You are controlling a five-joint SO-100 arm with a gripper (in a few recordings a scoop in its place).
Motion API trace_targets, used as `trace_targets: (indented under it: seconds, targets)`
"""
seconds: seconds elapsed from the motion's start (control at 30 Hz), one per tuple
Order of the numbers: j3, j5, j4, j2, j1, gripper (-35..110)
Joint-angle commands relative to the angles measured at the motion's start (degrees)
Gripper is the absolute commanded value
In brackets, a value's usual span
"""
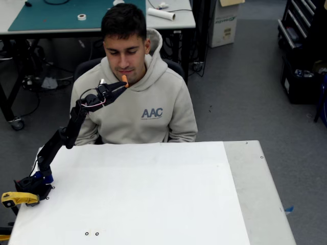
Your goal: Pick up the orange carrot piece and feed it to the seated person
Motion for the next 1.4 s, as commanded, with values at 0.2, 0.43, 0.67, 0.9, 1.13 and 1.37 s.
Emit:
trace_targets:
  seconds: [0.2,0.43,0.67,0.9,1.13,1.37]
  targets:
    - [-4.1,-1.6,-0.2,1.3,-1.1,-3]
    - [-4.1,-1.7,-0.2,1.3,-6.1,-3]
    - [-4.1,-1.7,-0.2,1.3,-9.4,-3]
    - [-4.1,-1.7,-0.2,1.3,-9.9,-3]
    - [-4.0,-1.7,-0.2,1.2,-10.0,-2]
    - [-4.0,-1.7,-0.2,1.2,-10.0,-2]
